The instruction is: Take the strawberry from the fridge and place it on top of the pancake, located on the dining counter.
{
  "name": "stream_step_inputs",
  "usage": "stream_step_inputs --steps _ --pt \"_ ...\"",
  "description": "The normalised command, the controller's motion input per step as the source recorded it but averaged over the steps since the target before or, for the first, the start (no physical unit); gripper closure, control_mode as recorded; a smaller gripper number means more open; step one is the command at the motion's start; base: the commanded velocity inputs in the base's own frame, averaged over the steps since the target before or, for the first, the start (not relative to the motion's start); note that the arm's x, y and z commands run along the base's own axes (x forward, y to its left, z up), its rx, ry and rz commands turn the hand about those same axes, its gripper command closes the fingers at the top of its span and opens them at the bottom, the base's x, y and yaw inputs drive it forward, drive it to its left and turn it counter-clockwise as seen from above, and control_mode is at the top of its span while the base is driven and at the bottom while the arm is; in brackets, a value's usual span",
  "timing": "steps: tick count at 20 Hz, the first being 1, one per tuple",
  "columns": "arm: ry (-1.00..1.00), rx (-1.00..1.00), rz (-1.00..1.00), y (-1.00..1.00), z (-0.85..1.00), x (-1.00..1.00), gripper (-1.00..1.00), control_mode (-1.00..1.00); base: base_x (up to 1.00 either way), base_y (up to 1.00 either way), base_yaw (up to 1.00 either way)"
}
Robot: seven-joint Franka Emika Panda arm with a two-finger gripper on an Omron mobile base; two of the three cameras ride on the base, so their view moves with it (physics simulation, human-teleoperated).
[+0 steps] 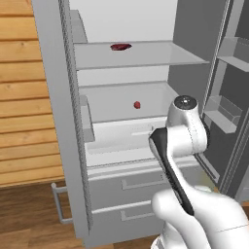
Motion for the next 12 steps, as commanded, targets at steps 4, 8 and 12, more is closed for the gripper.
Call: stream_step_inputs --steps 4,8,12 --pt "0.0 -0.01 0.15 -0.5 -0.08 -0.84 -1.0 -1.0 0.0 0.0 0.0" --pt "-0.02 0.06 0.21 -0.17 -0.34 -0.14 -1.0 -1.0 0.0 0.0 0.0" --pt "-0.05 0.12 0.12 0.0 -0.38 0.0 -1.0 -1.0 0.0 0.0 0.0"
